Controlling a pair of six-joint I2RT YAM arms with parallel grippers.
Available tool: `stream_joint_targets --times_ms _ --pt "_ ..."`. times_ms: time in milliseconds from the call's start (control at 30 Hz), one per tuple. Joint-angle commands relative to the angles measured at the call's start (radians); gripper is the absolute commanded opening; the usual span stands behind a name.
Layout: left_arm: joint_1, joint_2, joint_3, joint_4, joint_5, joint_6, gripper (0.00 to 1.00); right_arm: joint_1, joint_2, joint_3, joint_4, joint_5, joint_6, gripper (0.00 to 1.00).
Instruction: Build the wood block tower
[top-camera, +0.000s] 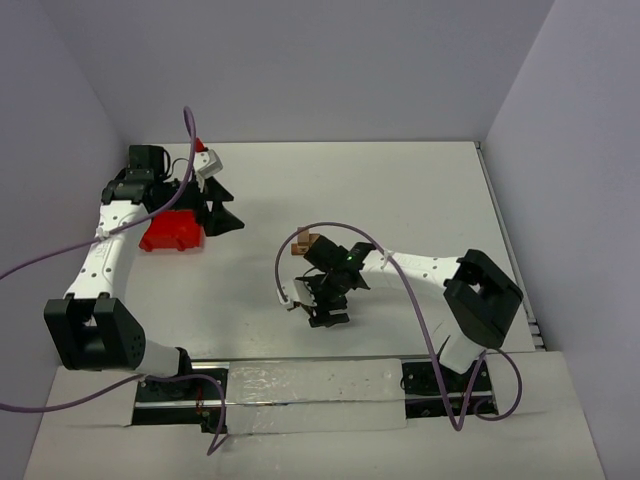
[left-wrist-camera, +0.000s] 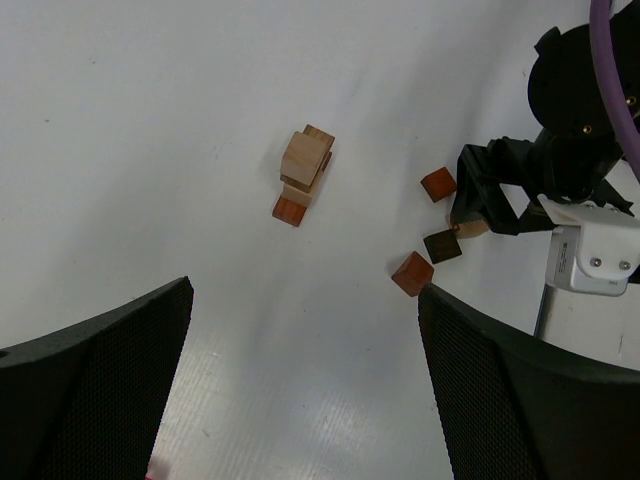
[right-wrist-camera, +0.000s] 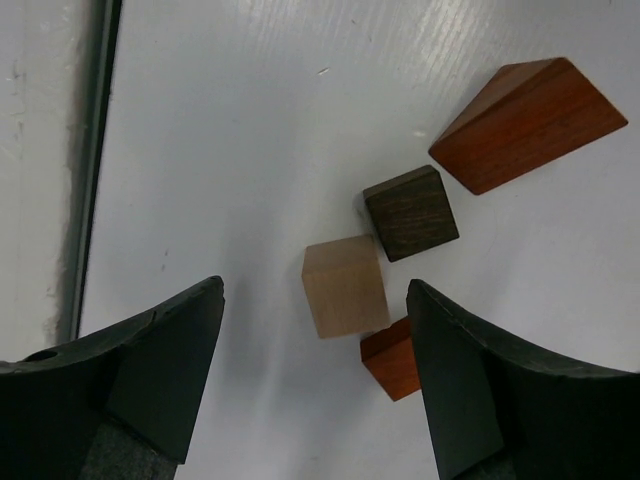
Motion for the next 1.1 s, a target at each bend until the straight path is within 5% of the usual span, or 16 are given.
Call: stream_joint_targets --times_ms 0,300,567,1067 --pt "0.007 0.010 0.028 -0.005 0.043 0.034 0.99 0.032 0.028 -0.008 0.094 0.059 -0.035 0.78" --pt "0.007 0.025 0.031 -0.012 0.036 0.049 0.99 0.049 0.050 -0.046 0.144 0.104 -0.062 0.56" --pt "0.007 0.050 0.048 -0.012 0.053 0.048 0.99 0.049 0.027 -0.072 0.120 0.128 -0.083 0.69" --pt "0.007 0.050 0.048 0.000 0.045 0.044 0.99 0.035 -0.051 -0.016 0.073 0.101 -0.067 0.20"
